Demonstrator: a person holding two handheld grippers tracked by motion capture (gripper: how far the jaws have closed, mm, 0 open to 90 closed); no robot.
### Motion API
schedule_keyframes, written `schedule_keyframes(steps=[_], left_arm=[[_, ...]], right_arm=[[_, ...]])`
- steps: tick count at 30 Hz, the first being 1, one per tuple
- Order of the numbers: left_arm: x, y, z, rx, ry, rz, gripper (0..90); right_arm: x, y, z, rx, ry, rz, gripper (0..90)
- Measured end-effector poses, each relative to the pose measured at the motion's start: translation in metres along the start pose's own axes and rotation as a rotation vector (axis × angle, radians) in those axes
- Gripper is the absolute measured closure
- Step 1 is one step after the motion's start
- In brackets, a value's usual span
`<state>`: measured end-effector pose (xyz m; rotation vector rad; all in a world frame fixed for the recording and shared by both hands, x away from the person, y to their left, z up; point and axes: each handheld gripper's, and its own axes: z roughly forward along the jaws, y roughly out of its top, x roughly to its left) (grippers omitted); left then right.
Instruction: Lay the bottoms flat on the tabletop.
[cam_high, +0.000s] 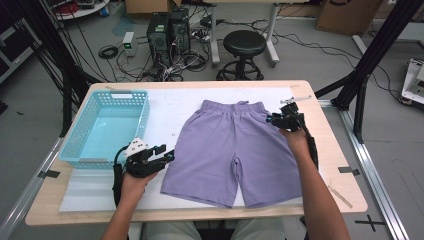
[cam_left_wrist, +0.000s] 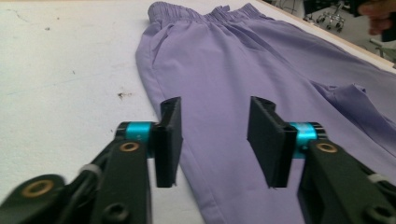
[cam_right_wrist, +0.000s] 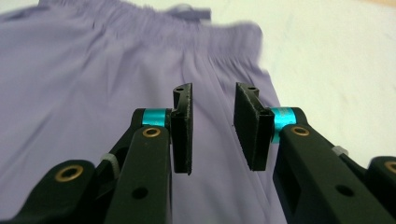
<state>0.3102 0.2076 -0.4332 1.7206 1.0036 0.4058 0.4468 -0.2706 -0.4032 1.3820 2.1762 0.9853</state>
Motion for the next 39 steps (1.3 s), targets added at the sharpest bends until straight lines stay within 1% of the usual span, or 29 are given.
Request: schedule_keyframes(steps=[2,4,5,7,9,10,11,12,13,14,16,17,18,19,20,21,23,25,26,27,28,29,31,33,34,37,38,39], left_arm=[[-0.001,-0.002,-0.001,0.004,0.004,-0.004,57.6],[-0.002,-0.003,-0.003,0.006,0.005,-0.001,57.5],[-0.003,-0.003,-0.004,0.002,0.005,-0.003,56.8],[-0.004,-0.003,-0.006,-0.006,0.01,-0.005,53.4],[-0.005,-0.002,-0.008,-0.019,0.008,-0.011,51.1],[-0.006,-0.002,-0.01,-0.023,0.009,-0.013,50.0],[-0.006,-0.002,-0.011,-0.024,0.009,-0.014,49.5],[-0.007,-0.003,-0.011,-0.024,0.008,-0.014,49.5],[-0.007,-0.003,-0.012,-0.027,0.009,-0.016,49.5],[-0.008,-0.003,-0.012,-0.026,0.01,-0.016,49.0],[-0.009,-0.003,-0.013,-0.028,0.007,-0.016,49.0],[-0.01,-0.003,-0.013,-0.029,0.007,-0.013,48.9],[-0.011,-0.003,-0.013,-0.028,0.003,-0.008,48.3],[-0.011,-0.003,-0.012,-0.031,0.001,-0.008,48.1],[-0.012,-0.003,-0.012,-0.034,-0.002,-0.009,47.8],[-0.012,-0.002,-0.012,-0.032,-0.003,-0.009,47.2],[-0.012,-0.002,-0.01,-0.033,-0.002,-0.006,47.0],[-0.012,-0.002,-0.009,-0.033,-0.004,-0.01,46.6],[-0.012,-0.001,-0.008,-0.03,-0.007,-0.008,46.6],[-0.012,-0.001,-0.007,-0.033,-0.008,-0.008,46.5],[-0.013,-0.001,-0.007,-0.034,-0.009,-0.01,46.4],[-0.013,0.0,-0.006,-0.035,-0.011,-0.008,46.1],[-0.014,0.0,-0.006,-0.041,-0.015,-0.006,45.6],[-0.013,0.0,-0.007,-0.045,-0.013,-0.006,44.5],[-0.012,0.0,-0.007,-0.049,-0.012,-0.008,44.0],[-0.011,0.001,-0.007,-0.053,-0.015,-0.01,42.9],[-0.012,0.001,-0.007,-0.055,-0.015,-0.01,42.2],[-0.012,0.001,-0.007,-0.056,-0.015,-0.006,41.9]], right_arm=[[-0.003,-0.015,-0.011,0.007,-0.008,-0.018,69.8],[-0.003,-0.034,-0.025,0.001,-0.002,-0.017,71.5],[-0.003,-0.044,-0.03,0.001,0.001,-0.026,72.0],[0.0,-0.063,-0.039,0.022,0.0,-0.054,72.2],[0.003,-0.079,-0.045,0.046,0.002,-0.079,74.0],[0.005,-0.085,-0.047,0.051,0.004,-0.09,76.7],[0.007,-0.096,-0.051,0.06,0.003,-0.104,79.5],[0.008,-0.1,-0.052,0.068,0.003,-0.104,81.2],[0.008,-0.105,-0.052,0.08,-0.005,-0.118,82.1],[0.006,-0.108,-0.054,0.062,-0.02,-0.119,83.9],[0.002,-0.109,-0.057,0.07,-0.073,-0.101,86.0],[0.0,-0.109,-0.058,0.076,-0.088,-0.092,85.9],[-0.002,-0.11,-0.06,0.075,-0.086,-0.073,85.6],[-0.003,-0.112,-0.064,0.063,-0.068,-0.055,84.1],[-0.003,-0.113,-0.066,0.05,-0.061,-0.052,83.4],[-0.003,-0.115,-0.07,0.029,-0.046,-0.051,82.5],[-0.002,-0.116,-0.075,0.021,-0.027,-0.06,82.5],[-0.001,-0.117,-0.076,0.029,-0.007,-0.07,82.1],[0.0,-0.118,-0.073,0.045,0.004,-0.073,80.0],[0.001,-0.119,-0.071,0.056,-0.003,-0.081,79.9],[0.001,-0.119,-0.068,0.074,-0.021,-0.086,79.9],[0.0,-0.119,-0.068,0.068,-0.023,-0.076,79.9],[-0.003,-0.119,-0.068,0.066,-0.063,-0.065,80.3],[-0.006,-0.121,-0.073,0.066,-0.063,-0.04,80.1],[-0.007,-0.123,-0.078,0.055,-0.052,-0.037,80.1],[-0.005,-0.126,-0.096,0.012,0.014,-0.042,80.4],[-0.003,-0.128,-0.1,0.011,0.026,-0.057,81.1],[-0.001,-0.131,-0.102,0.021,0.03,-0.07,82.1]])
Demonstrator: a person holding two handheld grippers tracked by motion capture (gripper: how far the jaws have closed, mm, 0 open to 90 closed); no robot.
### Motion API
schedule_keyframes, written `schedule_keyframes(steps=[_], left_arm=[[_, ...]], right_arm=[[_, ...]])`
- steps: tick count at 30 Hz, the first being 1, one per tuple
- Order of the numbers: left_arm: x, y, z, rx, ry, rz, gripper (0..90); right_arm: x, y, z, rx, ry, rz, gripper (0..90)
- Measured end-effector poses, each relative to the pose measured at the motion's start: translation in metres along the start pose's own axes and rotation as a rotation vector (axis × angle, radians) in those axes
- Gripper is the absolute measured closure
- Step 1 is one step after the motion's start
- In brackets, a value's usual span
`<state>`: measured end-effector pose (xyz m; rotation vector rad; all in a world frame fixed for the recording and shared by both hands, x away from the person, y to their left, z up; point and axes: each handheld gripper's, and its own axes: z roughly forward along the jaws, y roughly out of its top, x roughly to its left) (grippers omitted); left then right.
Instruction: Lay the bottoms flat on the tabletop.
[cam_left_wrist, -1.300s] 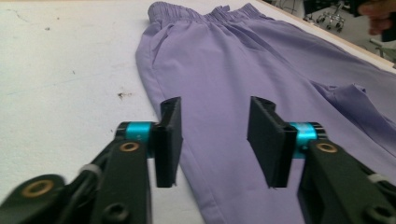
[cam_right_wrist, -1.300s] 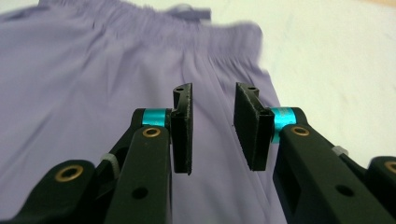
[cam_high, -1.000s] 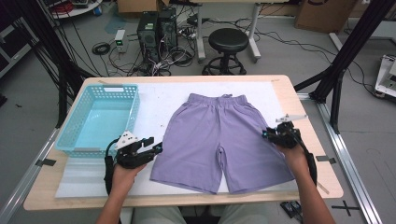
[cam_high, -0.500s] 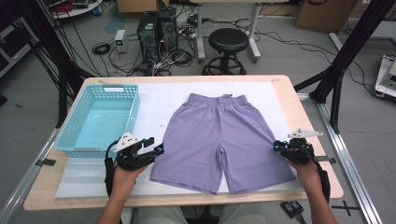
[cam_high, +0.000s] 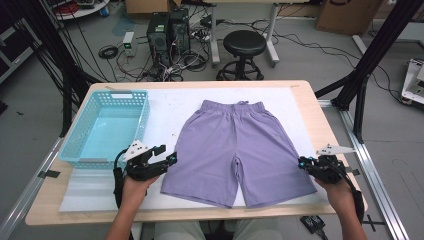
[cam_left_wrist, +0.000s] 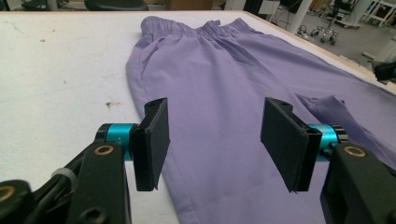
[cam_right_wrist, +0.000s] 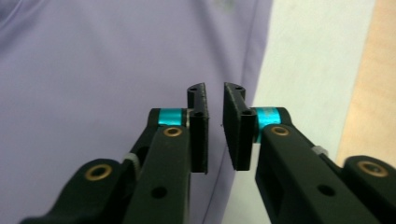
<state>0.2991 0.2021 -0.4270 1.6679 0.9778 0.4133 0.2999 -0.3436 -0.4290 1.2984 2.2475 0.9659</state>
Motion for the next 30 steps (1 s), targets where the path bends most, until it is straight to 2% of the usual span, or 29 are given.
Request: schedule_keyframes(steps=[5,6,7,9,10,12,14,16,17,19,20,22,24,27,30], left_arm=[[-0.003,0.002,0.001,-0.012,0.009,0.0,35.3],[-0.004,0.003,0.001,-0.02,0.013,-0.002,33.9],[-0.005,0.003,0.0,-0.022,0.013,-0.002,32.9],[-0.005,0.004,-0.001,-0.031,0.019,0.001,32.4],[-0.005,0.004,-0.001,-0.034,0.021,0.001,31.7],[-0.004,0.004,-0.001,-0.036,0.02,-0.002,31.6],[-0.003,0.003,-0.001,-0.036,0.019,-0.004,31.6],[-0.002,0.003,-0.001,-0.033,0.018,-0.004,31.6],[-0.003,0.003,-0.002,-0.034,0.019,-0.005,31.5],[-0.002,0.003,-0.003,-0.039,0.013,-0.007,31.1],[-0.003,0.003,-0.003,-0.045,0.02,-0.005,30.3],[-0.003,0.003,-0.005,-0.056,0.029,-0.005,27.4],[-0.003,0.003,-0.006,-0.066,0.031,-0.004,25.0],[-0.004,0.002,-0.008,-0.067,0.039,0.007,24.1],[-0.004,0.001,-0.007,-0.059,0.042,0.005,24.1]], right_arm=[[0.001,-0.017,-0.006,0.044,0.012,-0.001,82.1],[0.0,-0.019,-0.007,0.051,0.01,0.001,82.2],[0.0,-0.023,-0.008,0.081,-0.005,-0.001,83.0],[-0.002,-0.027,-0.014,0.081,-0.017,0.005,82.9],[-0.003,-0.028,-0.017,0.072,-0.021,0.009,82.9],[-0.002,-0.026,-0.027,0.001,0.001,0.022,82.8],[0.0,-0.025,-0.03,-0.018,0.007,0.015,80.7],[0.003,-0.023,-0.028,-0.03,0.013,0.004,75.1],[0.004,-0.021,-0.027,-0.044,0.014,0.006,68.6],[0.005,-0.017,-0.026,-0.074,0.009,0.033,56.1],[0.006,-0.015,-0.026,-0.088,0.011,0.042,52.7],[0.008,-0.01,-0.025,-0.126,-0.001,0.037,40.5],[0.01,-0.008,-0.024,-0.13,-0.025,0.044,32.3],[0.009,-0.007,-0.022,-0.133,-0.045,0.049,27.0],[0.007,-0.007,-0.023,-0.152,-0.051,0.054,25.5]])
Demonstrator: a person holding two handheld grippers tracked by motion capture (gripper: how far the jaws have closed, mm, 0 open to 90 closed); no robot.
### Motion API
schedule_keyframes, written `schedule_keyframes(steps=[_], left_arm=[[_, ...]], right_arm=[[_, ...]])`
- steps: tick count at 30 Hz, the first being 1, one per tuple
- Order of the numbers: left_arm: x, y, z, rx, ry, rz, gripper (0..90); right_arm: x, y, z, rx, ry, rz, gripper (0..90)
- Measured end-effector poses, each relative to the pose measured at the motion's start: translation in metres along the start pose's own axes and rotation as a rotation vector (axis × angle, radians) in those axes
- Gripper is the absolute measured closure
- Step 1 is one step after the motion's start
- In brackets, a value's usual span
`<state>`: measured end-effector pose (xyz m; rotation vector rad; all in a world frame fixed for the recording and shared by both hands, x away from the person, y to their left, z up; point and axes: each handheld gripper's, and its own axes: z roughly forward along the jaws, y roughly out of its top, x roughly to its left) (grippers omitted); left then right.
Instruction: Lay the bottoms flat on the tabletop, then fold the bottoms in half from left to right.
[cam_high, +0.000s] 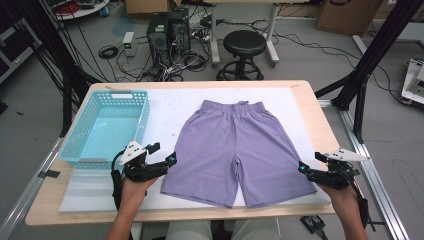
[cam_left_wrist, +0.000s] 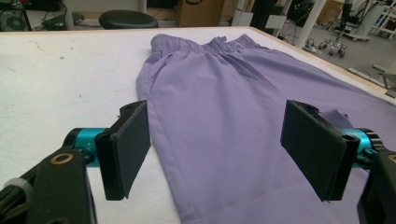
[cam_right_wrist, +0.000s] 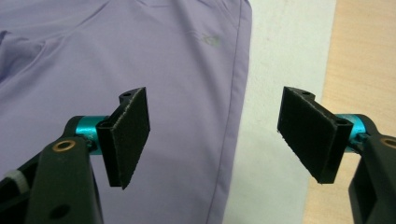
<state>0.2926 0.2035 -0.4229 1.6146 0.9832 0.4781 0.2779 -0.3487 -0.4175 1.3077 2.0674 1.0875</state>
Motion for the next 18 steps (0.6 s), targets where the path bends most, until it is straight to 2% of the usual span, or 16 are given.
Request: schedule_keyframes(steps=[9,15,18], left_arm=[[-0.0036,-0.0029,-0.0022,0.021,-0.014,0.02,24.1],[-0.0034,-0.006,-0.0041,0.056,-0.004,0.02,24.1],[-0.006,-0.0095,-0.0059,0.089,-0.005,0.023,25.1]], right_arm=[[0.0017,0.0022,0.0006,-0.002,-0.002,-0.007,25.4],[0.0056,0.0037,0.0038,0.003,0.003,-0.017,25.5],[0.007,0.0051,0.0058,0.004,0.004,-0.021,25.5]])
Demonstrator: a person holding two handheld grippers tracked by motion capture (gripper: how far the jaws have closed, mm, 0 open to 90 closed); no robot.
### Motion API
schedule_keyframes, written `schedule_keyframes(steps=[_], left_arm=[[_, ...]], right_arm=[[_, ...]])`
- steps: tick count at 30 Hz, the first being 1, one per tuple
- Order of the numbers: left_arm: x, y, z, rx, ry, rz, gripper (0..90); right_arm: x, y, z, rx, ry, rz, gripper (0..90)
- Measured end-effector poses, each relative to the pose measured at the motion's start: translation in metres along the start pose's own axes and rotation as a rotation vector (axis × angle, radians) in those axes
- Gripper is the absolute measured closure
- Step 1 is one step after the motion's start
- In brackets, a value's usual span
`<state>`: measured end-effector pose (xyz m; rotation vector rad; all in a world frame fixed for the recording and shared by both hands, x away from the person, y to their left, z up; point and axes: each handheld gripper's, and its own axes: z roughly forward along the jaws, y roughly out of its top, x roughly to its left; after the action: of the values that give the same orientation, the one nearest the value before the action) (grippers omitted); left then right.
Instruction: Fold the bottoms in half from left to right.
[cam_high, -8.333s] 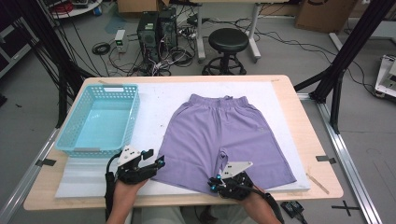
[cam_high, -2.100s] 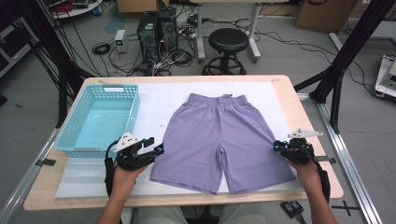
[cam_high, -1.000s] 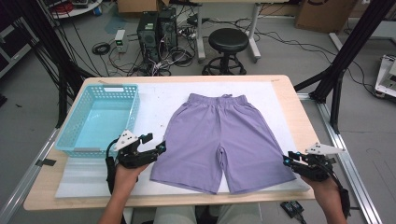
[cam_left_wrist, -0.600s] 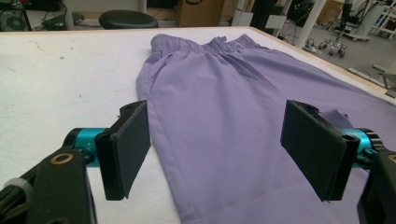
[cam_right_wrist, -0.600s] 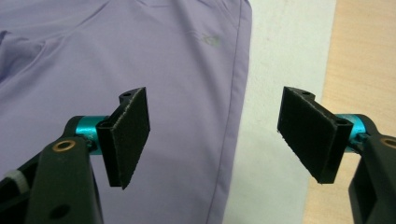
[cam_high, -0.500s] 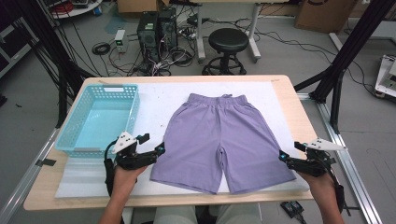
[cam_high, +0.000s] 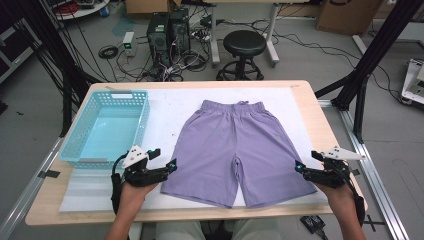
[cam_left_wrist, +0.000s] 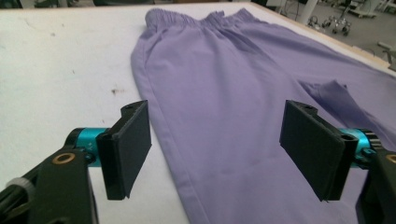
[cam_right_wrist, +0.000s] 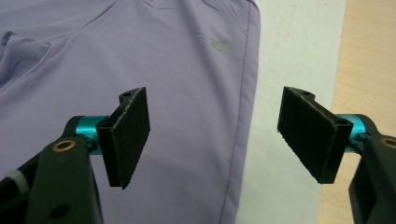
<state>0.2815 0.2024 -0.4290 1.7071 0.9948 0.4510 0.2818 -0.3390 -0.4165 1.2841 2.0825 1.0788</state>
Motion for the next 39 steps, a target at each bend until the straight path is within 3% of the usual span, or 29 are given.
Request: schedule_keyframes(steps=[9,14,20,30,39], left_arm=[[-0.009,-0.011,-0.006,0.081,0.038,0.0,30.9],[-0.011,-0.017,-0.008,0.108,0.092,-0.012,31.0],[-0.011,-0.024,-0.008,0.155,0.117,-0.025,37.9],[-0.025,-0.032,-0.01,0.214,0.128,0.039,53.3],[-0.026,-0.038,-0.01,0.241,0.156,0.068,61.9]], right_arm=[[0.006,0.003,0.007,0.01,0.018,-0.028,25.7],[0.004,0.004,0.005,-0.01,0.026,-0.015,25.7],[0.003,0.005,0.01,0.002,0.033,-0.017,25.7],[0.006,0.006,0.014,0.009,0.047,-0.02,25.8],[0.008,0.007,0.013,0.001,0.055,-0.017,25.8]])
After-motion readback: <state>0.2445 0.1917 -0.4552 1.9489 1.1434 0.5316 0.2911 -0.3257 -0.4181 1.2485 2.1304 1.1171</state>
